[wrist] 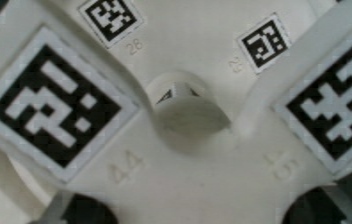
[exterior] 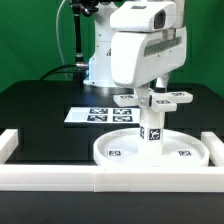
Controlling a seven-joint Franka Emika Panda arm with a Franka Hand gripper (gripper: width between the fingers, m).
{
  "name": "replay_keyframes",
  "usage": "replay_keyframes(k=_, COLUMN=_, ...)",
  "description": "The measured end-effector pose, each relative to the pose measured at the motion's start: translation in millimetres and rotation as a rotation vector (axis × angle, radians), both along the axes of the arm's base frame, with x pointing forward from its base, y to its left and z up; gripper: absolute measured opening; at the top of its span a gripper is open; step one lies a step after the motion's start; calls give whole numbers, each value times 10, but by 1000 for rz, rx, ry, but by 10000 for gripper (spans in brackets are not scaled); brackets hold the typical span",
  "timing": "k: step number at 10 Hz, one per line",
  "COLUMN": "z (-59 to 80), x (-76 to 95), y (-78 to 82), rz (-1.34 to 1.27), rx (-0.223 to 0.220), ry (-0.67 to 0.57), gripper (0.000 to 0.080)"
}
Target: Assemble round table
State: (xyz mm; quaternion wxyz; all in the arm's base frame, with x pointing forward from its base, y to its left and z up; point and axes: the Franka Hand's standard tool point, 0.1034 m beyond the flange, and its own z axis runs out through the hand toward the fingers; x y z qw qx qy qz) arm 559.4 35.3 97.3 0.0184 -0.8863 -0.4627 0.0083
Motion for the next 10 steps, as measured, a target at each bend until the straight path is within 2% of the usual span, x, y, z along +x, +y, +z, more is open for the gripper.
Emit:
replay_keyframes(k=4, z=-2, x=-2, y=1, rz=-185, rx=-5, ry=5, gripper=442)
replay_keyframes(k=10, z=-3, x=-16, y=51, rz=-975, rx=-3, ry=36, gripper=443)
